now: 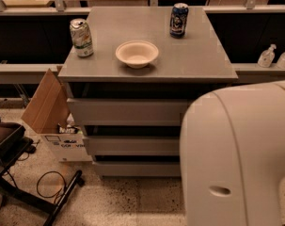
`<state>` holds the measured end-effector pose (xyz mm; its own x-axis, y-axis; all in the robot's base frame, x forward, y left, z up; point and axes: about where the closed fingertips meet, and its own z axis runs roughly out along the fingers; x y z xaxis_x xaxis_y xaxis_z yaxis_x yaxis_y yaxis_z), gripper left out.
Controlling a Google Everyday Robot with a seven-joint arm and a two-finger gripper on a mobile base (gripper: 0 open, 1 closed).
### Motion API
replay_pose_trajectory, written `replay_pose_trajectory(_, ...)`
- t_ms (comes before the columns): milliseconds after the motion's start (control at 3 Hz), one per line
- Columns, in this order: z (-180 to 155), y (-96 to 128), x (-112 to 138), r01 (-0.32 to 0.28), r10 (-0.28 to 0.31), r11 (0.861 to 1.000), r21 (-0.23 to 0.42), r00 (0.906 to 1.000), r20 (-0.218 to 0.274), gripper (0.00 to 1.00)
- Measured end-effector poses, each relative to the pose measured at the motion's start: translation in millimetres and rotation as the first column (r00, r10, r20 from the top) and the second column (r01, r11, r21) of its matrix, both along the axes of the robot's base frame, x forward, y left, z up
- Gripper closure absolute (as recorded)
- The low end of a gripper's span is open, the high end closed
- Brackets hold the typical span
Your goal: Close bottom drawer
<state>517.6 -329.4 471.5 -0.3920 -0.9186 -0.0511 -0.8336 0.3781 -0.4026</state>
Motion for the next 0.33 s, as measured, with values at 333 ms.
replay_pose_trajectory(333,38.4,-19.5,17.1,0.025,-0.028,0.997,0.074,0.9989,0.039,1.0)
